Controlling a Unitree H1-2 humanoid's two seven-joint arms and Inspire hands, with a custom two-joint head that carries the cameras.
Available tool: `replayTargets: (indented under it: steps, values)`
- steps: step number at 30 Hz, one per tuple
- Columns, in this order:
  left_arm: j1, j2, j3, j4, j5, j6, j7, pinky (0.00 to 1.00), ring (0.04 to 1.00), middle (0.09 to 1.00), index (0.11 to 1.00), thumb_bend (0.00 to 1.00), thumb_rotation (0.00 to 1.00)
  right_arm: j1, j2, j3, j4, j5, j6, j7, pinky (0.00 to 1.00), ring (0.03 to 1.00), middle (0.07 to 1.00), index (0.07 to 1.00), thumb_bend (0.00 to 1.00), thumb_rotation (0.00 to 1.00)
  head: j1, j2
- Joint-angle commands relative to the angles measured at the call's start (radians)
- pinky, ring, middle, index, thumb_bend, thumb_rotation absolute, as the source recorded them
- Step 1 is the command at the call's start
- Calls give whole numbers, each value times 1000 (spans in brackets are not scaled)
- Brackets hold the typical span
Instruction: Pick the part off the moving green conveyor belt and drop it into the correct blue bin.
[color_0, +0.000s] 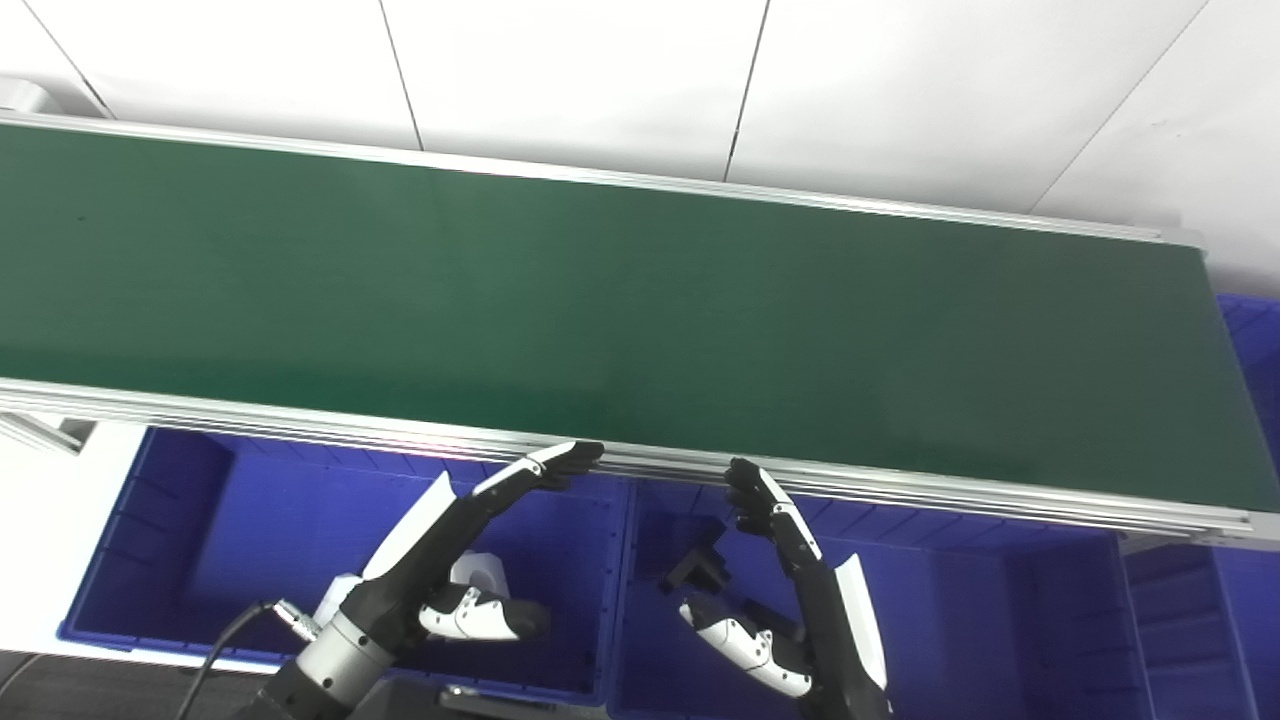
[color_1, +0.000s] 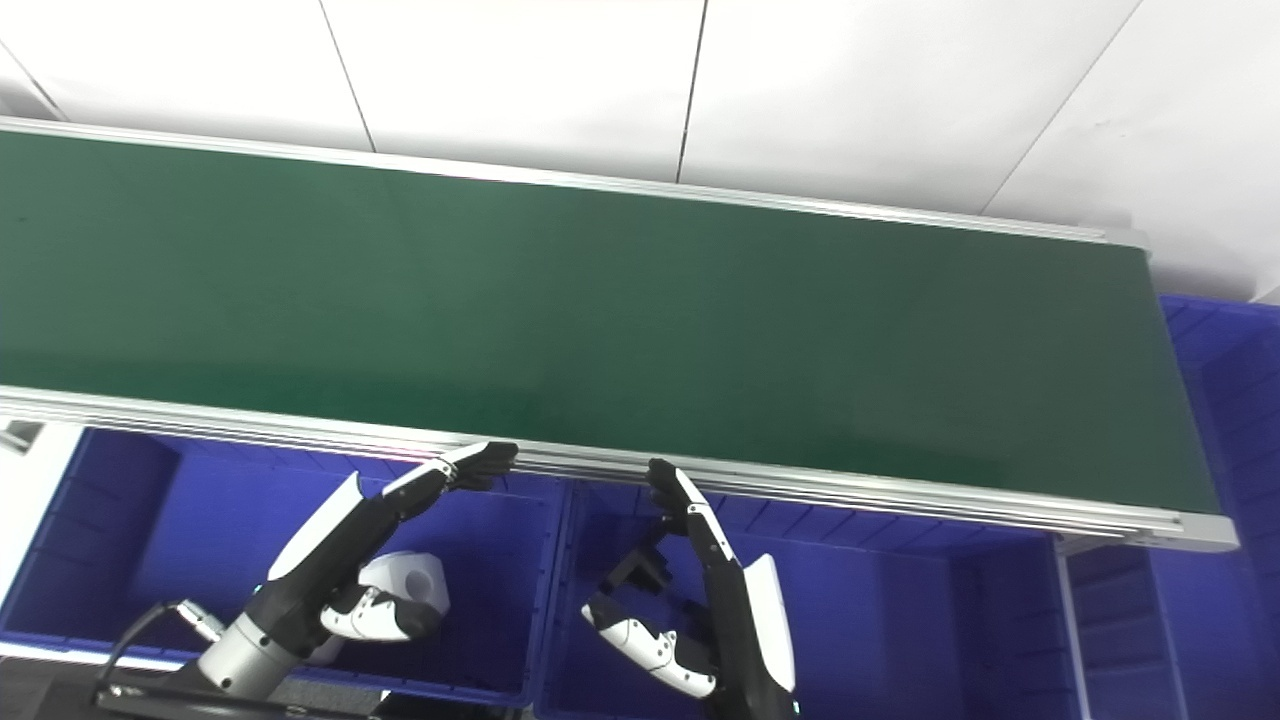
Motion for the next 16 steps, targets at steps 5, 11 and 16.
replayTargets:
  steps: [5, 11, 16]
  values:
    - [8, -1, -31, -5, 16, -39, 75, 776, 833, 857, 861, 723, 809, 10, 7, 3, -9, -14, -35, -10, 783, 842, 880, 916, 790, 619, -12, -24]
    - [-3, -11, -60, 35, 6, -39, 127, 787, 840, 866, 861, 732, 798, 12, 1, 4, 2, -3, -42, -5, 789, 850, 889, 920, 790, 592, -37, -40]
    - [-17, 9, -64, 81, 8, -40, 161, 782, 839, 868, 862, 706, 792, 14, -1, 0, 10, -5, -52, -14, 792, 848, 889, 919, 788, 589, -34, -44]
